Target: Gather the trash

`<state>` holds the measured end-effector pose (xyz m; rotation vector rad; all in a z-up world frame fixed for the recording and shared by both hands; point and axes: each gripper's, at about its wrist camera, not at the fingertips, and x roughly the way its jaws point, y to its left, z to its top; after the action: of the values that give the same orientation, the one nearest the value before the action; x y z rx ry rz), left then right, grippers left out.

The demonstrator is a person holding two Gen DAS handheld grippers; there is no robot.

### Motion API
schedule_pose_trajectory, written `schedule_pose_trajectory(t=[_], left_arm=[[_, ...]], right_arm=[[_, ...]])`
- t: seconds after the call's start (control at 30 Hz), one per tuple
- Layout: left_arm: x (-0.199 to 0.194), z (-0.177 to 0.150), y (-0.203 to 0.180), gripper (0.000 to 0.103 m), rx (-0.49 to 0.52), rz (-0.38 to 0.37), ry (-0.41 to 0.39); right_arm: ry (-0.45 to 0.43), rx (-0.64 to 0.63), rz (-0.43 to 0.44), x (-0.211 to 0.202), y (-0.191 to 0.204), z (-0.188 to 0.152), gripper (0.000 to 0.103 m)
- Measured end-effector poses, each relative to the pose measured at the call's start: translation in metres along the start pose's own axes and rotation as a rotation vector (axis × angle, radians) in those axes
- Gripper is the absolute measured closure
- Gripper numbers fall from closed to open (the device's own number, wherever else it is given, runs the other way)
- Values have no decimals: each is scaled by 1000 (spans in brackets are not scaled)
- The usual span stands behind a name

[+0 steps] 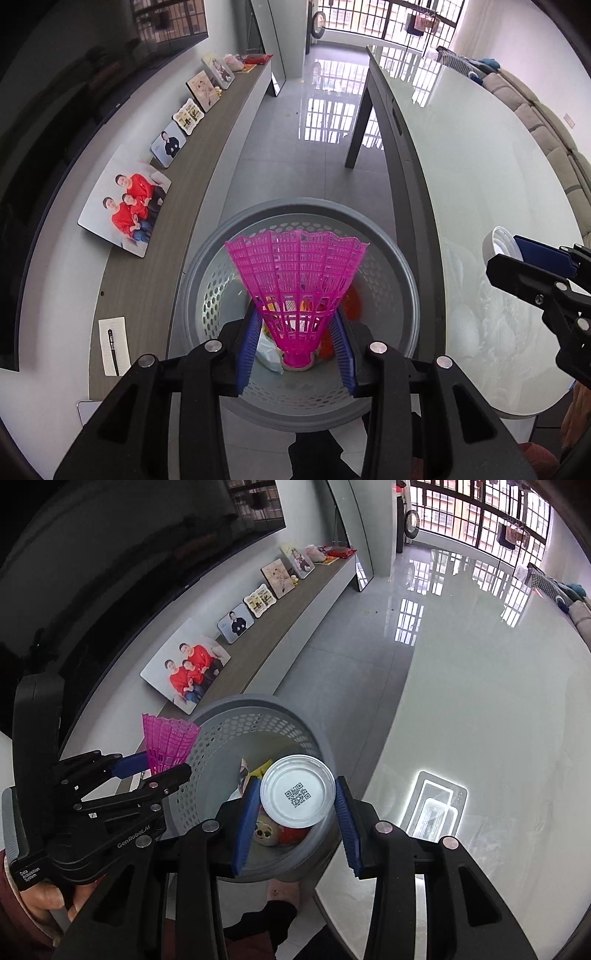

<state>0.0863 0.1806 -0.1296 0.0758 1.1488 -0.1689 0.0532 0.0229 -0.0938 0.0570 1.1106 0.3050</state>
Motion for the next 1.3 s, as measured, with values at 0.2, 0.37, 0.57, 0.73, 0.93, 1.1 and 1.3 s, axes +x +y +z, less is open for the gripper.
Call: schedule_pose_trajectory(t=[0.2, 0.37, 0.57, 0.73, 0.93, 1.1, 1.3], left_arm=[[0, -3, 11, 66, -11, 5, 5], [-1, -6, 17, 65, -25, 9, 5], [-7, -11, 24, 57, -50, 19, -2], [-12, -15, 32, 53, -69, 28, -7], [-19, -17, 36, 45, -89, 30, -19], [-23, -19, 38, 38, -98, 33, -26], [-27, -20, 44, 34, -118, 44, -30]], right_arm=[[14, -19, 10, 18, 16, 7, 64], [15, -35, 21, 23, 25, 10, 64], [11, -50, 29, 25, 34, 6, 62], [-14, -53, 31, 20, 39, 2, 42], [-23, -42, 20, 16, 37, 0, 42], [-30, -36, 8, 14, 40, -2, 42], [-33, -25, 2, 9, 39, -4, 41]])
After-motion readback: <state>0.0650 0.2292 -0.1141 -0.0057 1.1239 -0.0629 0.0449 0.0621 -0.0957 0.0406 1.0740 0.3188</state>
